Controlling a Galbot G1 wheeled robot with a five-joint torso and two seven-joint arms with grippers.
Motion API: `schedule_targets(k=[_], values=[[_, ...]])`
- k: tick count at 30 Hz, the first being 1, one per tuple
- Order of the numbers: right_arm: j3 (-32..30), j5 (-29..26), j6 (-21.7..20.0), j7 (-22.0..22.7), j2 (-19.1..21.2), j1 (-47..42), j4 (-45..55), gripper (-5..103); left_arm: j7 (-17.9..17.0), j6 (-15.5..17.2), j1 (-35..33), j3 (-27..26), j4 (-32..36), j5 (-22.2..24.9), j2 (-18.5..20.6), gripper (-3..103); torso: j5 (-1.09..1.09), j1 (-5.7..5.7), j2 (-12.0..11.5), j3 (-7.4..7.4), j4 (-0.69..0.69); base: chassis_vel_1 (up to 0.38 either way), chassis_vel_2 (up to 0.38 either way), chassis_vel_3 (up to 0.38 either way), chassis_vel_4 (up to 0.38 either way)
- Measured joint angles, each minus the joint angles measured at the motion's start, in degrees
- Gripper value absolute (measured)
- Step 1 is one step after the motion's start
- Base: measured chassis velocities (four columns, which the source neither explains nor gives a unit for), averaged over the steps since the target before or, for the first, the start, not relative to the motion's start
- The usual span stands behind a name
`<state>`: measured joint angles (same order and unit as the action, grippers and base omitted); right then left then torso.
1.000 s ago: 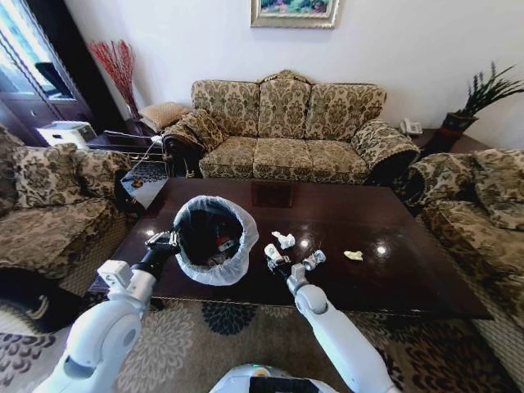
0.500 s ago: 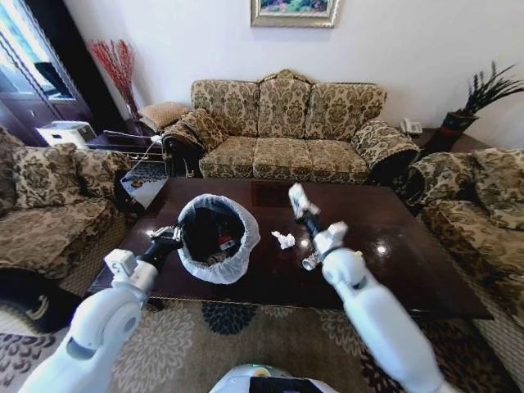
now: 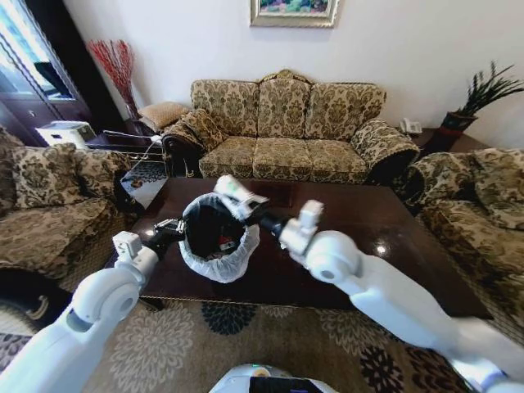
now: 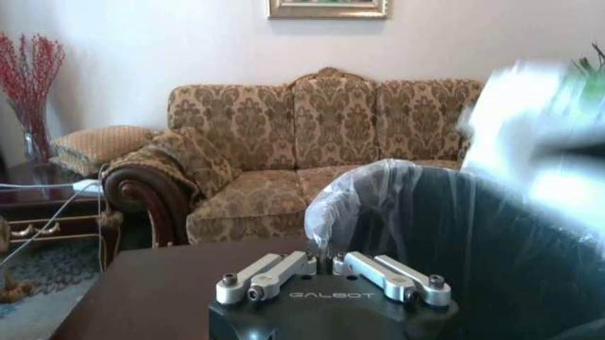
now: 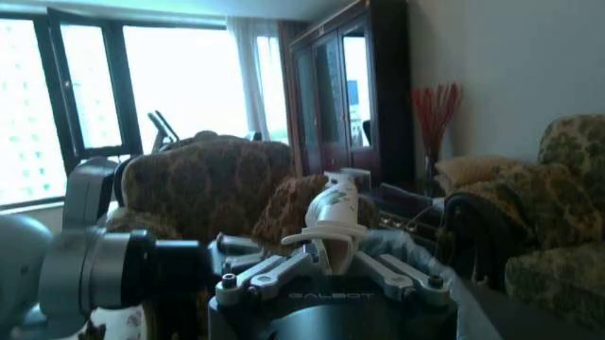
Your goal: Move to the front of the table and place the trash on the table into the trash bin.
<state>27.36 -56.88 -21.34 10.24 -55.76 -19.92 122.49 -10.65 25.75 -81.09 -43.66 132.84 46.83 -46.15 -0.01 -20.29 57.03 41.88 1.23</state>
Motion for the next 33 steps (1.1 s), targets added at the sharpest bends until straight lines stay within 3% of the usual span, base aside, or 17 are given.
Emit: schedule_targets(k=[6,9,10,12,14,18,20,22,24,25,28,33], values=[[4.27,2.76,-0.05,1.78,-2.99,2.38,-3.31,13,-0.09,0.44,0.21,-0.01,0.39,0.67,0.12,2,0.02,0.01,0.00,0.00,-0.03,0.000,0.000,0.000,0.000],[5.31,4.14,0.15,2.86,-4.90,3.99,-4.79,28,-0.03,0.49,0.10,-0.01,0.66,0.74,-0.14,2,0.01,0.01,0.00,0.00,-0.01,0.000,0.000,0.000,0.000],[5.31,4.14,0.15,2.86,-4.90,3.99,-4.79,28,-0.03,0.49,0.10,-0.01,0.66,0.74,-0.14,2,0.01,0.01,0.00,0.00,-0.01,0.000,0.000,0.000,0.000],[5.44,4.82,0.24,3.17,-5.47,4.45,-5.20,40,0.03,0.50,-0.02,-0.15,0.66,0.74,-0.18,2,0.00,0.01,0.00,0.00,-0.01,0.000,0.000,0.000,0.000],[5.51,5.16,0.33,3.45,-5.60,4.49,-5.25,40,0.05,0.51,-0.02,-0.21,0.66,0.72,-0.21,2,0.00,0.01,0.00,0.00,0.00,0.000,0.000,0.000,0.000],[5.47,5.45,0.46,3.70,-5.32,4.38,-5.34,61,0.23,0.50,0.00,-0.29,0.66,0.71,-0.52,2,0.01,0.01,0.01,-0.01,-0.02,0.000,0.000,0.000,0.000],[5.37,5.46,0.48,3.70,-5.18,4.32,-5.37,61,0.25,0.51,0.00,-0.30,0.66,0.68,-0.65,2,0.01,0.01,0.01,0.00,-0.02,0.000,0.000,0.000,0.000],[4.96,5.49,0.80,3.70,-5.05,4.25,-5.38,72,0.28,0.50,0.00,-0.29,0.65,0.59,-0.96,2,0.01,0.01,0.01,0.00,-0.02,0.000,0.000,0.000,0.000],[2.86,5.52,2.24,4.11,-5.43,4.37,-5.39,83,0.33,0.48,0.00,-0.23,0.60,0.52,-1.22,2,0.02,0.01,0.01,0.00,-0.01,0.000,0.000,0.000,0.000],[2.86,5.52,2.24,4.11,-5.43,4.37,-5.39,83,0.33,0.48,0.00,-0.23,0.60,0.52,-1.22,2,0.02,0.01,0.01,0.00,-0.01,0.000,0.000,0.000,0.000],[-4.68,3.55,3.11,6.19,-5.64,5.42,-5.65,97,0.37,0.45,0.00,-0.23,-0.01,0.36,-1.49,2,0.01,0.02,0.01,-0.01,0.00,0.000,0.000,0.000,0.000],[-11.08,5.47,2.71,5.34,-2.87,4.78,-9.45,99,0.43,0.43,0.16,-0.34,-0.37,-0.24,-1.79,2,0.00,0.01,0.01,-0.01,-0.01,0.000,0.000,0.000,0.000]])
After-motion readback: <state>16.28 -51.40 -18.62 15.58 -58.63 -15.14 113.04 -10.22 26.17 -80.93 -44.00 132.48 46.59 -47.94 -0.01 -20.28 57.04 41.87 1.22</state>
